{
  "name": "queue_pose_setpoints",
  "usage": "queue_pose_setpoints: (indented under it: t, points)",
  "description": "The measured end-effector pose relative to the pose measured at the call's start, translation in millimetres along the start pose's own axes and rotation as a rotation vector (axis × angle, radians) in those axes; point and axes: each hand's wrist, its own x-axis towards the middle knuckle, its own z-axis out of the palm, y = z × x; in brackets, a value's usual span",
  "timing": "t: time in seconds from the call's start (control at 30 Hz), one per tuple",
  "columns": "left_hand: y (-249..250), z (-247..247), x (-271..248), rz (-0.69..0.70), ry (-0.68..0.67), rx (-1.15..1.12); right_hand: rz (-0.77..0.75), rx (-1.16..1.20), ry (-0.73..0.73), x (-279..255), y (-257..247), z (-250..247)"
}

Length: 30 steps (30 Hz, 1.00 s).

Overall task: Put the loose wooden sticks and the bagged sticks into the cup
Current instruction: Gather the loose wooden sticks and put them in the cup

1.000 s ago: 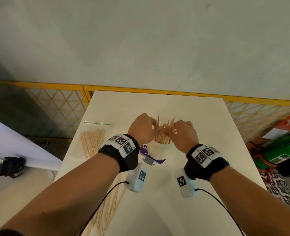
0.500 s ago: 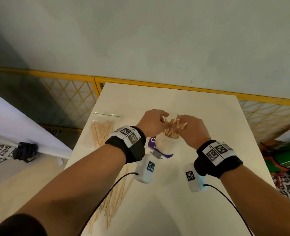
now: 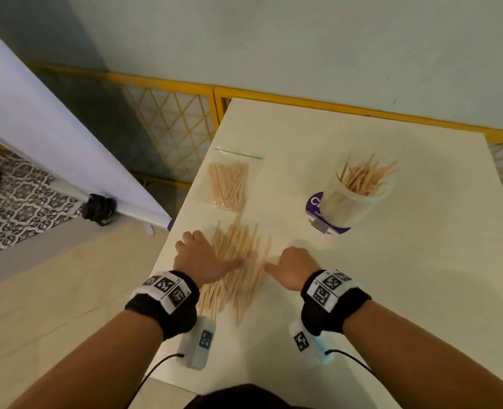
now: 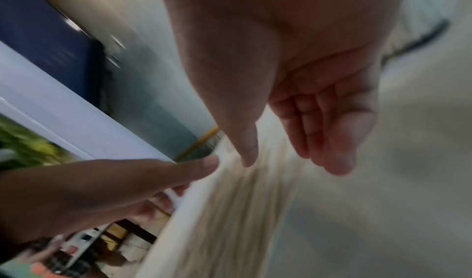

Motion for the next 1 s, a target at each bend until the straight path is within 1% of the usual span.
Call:
queue_pose_setpoints:
  t: [0.07, 0.13, 0.2, 0.3, 0.37, 0.43, 0.5, 0.57, 0.67, 0.7, 0.73, 0.77, 0.83, 0.93, 1.0]
  points:
    - [-14, 16, -9, -0.080, -0.074, 0.032, 0.024, 0.083, -0.008, 9, -4, 18]
    - [-17, 33, -11, -0.078, -0.079, 0.063, 0.030, 0.212, 0.030, 15, -12, 24]
    - [-13, 45, -11, -0.028, -0.023, 0.105, 0.017, 0.283, 0.013, 19, -22, 24]
    - [-4, 57, -7, 0.102, 0.052, 0.119, -0.042, 0.405, -0.075, 22, -35, 25]
    - [-2, 63, -1, 0.172, 0.055, 0.110, -0.080, 0.482, -0.112, 21, -42, 25]
    - [-3, 67, 6, 0.226, 0.049, 0.137, -0.117, 0.491, -0.121, 17, -44, 22]
    - [-3, 70, 11, 0.279, 0.043, 0.146, -0.163, 0.409, -0.086, 14, -42, 17]
    - [-3, 70, 12, 0.315, 0.030, 0.154, -0.211, 0.262, -0.028, 12, -37, 11]
    - [2, 68, 13, 0.320, -0.010, 0.174, -0.273, 0.128, 0.133, 11, -30, 7]
    - [4, 66, 12, 0.326, -0.031, 0.185, -0.316, 0.057, 0.198, 11, -29, 7]
    - [6, 63, 12, 0.344, -0.043, 0.202, -0.368, -0.066, 0.248, 12, -28, 6]
    - [7, 62, 12, 0.365, -0.051, 0.229, -0.413, -0.207, 0.267, 14, -27, 8]
    - [9, 59, 13, 0.398, -0.043, 0.280, -0.462, -0.396, 0.224, 17, -25, 9]
    - [8, 57, 13, 0.433, -0.075, 0.353, -0.465, -0.487, 0.109, 24, -22, 13]
    - [7, 58, 16, 0.430, -0.127, 0.377, -0.470, -0.541, 0.086, 29, -20, 15]
